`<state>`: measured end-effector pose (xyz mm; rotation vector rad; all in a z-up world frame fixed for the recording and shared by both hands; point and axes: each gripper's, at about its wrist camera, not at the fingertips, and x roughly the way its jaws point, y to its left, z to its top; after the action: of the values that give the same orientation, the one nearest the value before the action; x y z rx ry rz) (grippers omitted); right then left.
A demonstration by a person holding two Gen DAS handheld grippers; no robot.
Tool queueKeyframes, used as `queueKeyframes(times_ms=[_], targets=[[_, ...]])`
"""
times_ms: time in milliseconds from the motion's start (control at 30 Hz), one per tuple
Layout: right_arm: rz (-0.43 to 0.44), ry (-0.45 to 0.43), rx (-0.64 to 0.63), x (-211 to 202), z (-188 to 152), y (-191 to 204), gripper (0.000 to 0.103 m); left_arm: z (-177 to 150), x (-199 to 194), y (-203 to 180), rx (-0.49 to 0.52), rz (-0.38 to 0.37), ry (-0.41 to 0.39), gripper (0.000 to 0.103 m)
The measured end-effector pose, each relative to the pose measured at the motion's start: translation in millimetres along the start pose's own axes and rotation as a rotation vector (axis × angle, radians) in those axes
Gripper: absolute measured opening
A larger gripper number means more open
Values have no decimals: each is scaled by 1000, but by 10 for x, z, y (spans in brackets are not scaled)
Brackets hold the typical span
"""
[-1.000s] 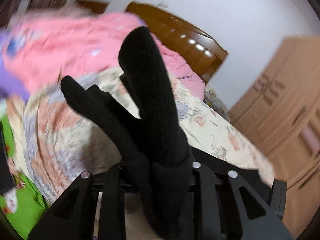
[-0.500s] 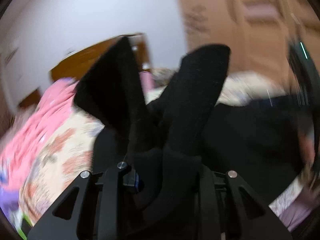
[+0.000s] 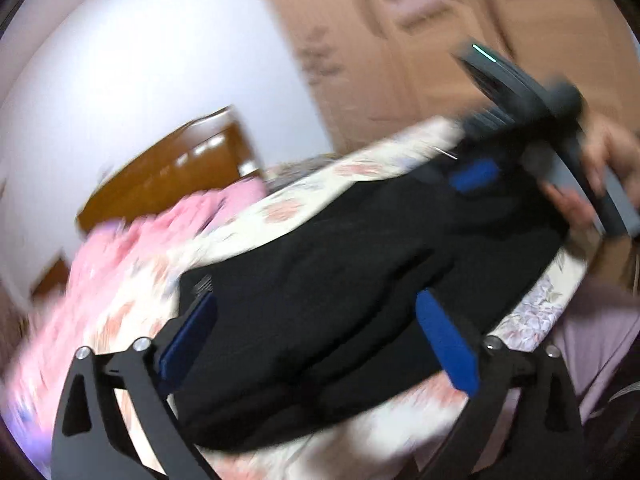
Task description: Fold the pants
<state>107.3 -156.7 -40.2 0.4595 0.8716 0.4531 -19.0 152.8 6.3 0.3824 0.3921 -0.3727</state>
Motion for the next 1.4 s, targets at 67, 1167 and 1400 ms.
queueKeyframes(times_ms=[67, 1167, 1400], targets=[[38, 68, -1, 85, -105, 75, 90, -168, -102, 293, -144, 44, 31, 101], [51, -38, -199, 185, 113, 894, 18, -629, 412, 636, -434, 93, 231, 101], [119, -96, -181, 48, 308, 1114, 18, -501, 670, 658, -368, 259, 307, 101]])
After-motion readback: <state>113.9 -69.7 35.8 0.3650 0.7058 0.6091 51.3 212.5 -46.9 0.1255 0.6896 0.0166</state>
